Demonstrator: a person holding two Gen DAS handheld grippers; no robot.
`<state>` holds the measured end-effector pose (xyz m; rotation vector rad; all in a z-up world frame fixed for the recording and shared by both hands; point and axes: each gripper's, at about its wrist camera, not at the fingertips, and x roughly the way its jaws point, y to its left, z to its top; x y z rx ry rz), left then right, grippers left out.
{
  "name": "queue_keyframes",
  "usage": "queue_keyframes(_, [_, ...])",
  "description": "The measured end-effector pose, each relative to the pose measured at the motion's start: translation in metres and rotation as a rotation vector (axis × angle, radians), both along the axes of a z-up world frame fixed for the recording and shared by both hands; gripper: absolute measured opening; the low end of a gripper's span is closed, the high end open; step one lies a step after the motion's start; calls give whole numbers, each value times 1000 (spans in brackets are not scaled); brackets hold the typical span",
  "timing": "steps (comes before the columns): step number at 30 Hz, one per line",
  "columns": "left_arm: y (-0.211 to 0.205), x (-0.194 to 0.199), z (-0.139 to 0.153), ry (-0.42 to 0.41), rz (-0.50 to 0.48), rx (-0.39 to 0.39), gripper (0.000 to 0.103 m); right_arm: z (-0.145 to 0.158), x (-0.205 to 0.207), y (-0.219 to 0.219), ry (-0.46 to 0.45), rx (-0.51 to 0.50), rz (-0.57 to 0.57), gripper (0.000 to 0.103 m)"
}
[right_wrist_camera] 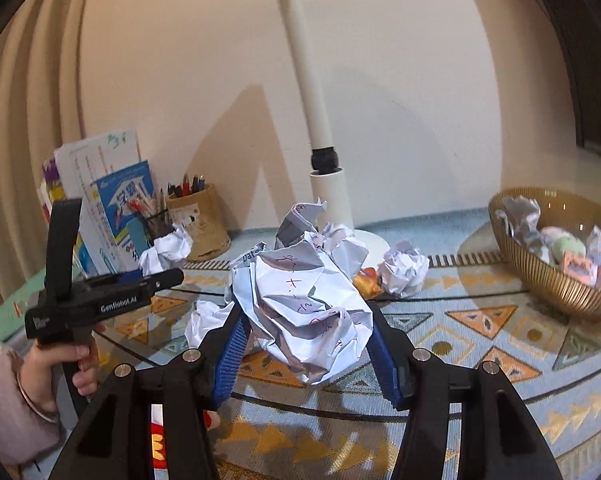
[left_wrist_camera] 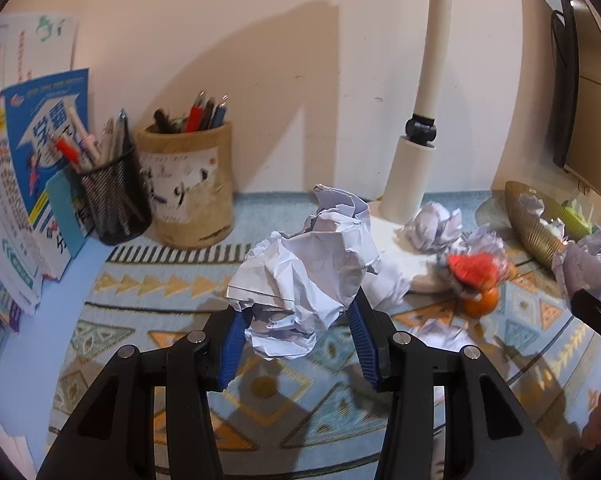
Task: Organize objects
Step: 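Carry both paper balls to the amber glass bowl and open both tools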
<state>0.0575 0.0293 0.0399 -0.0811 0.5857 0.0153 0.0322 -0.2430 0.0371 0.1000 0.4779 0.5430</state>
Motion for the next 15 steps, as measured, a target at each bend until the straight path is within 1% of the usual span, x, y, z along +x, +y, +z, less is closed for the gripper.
queue_keyframes(3, [-18,6,27,-35,-37,5,45,3,10,-12,36,43,-26,55])
queue_keyframes(5, [-37,13,49,-70,-73,22,46,13,17,-22,28,49,-46,56])
queue_keyframes(8, [-75,32,81,-93,-132,26,46,40,31,-43,-10,33,-84,56])
queue_keyframes(10, [-103,46,98,-109,-177,14,46,60,45,-62,-31,20,-121,56])
queue_keyframes(13, [-145,68,112,-110,-231,1,46,85,67,-95,-46,6,-191,56])
queue_keyframes(15, [-171,84,115,-86,-254,-54,47,98,84,-119,-34,6,-231,57])
